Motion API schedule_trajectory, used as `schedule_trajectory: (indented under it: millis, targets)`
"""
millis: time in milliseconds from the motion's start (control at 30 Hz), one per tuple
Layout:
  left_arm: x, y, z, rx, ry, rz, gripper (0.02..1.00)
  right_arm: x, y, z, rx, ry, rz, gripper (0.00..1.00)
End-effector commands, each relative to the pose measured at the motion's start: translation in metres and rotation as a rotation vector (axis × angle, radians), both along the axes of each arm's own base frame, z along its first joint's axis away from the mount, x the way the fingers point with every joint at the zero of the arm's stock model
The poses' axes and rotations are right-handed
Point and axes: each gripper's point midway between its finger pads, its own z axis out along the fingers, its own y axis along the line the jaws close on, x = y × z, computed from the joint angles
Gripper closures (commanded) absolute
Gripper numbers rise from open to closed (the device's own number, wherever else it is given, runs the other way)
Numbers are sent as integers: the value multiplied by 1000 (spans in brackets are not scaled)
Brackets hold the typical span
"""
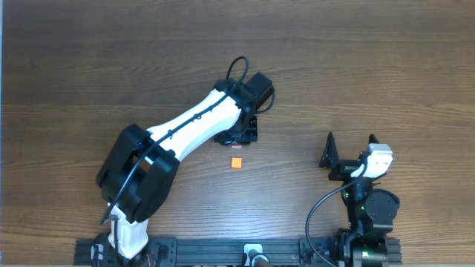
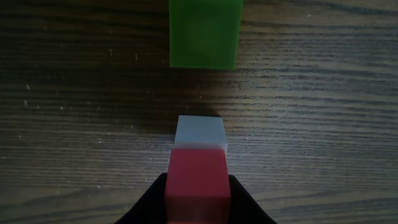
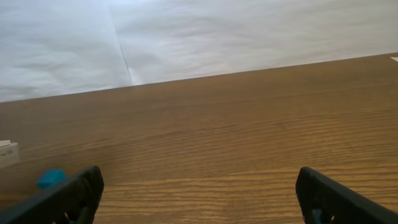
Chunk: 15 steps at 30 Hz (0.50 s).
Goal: Stack Cubes
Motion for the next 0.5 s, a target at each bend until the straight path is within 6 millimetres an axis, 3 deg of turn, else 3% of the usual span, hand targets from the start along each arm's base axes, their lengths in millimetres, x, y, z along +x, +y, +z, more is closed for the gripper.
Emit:
schedule_trajectory:
  millis: [33,500]
  targets:
    - [0,6,-7,23,7,16,746,0,1,-2,6,2,6,9]
    - [1,8,-7,37,0,16,590,0,1,-2,6,2,5,7]
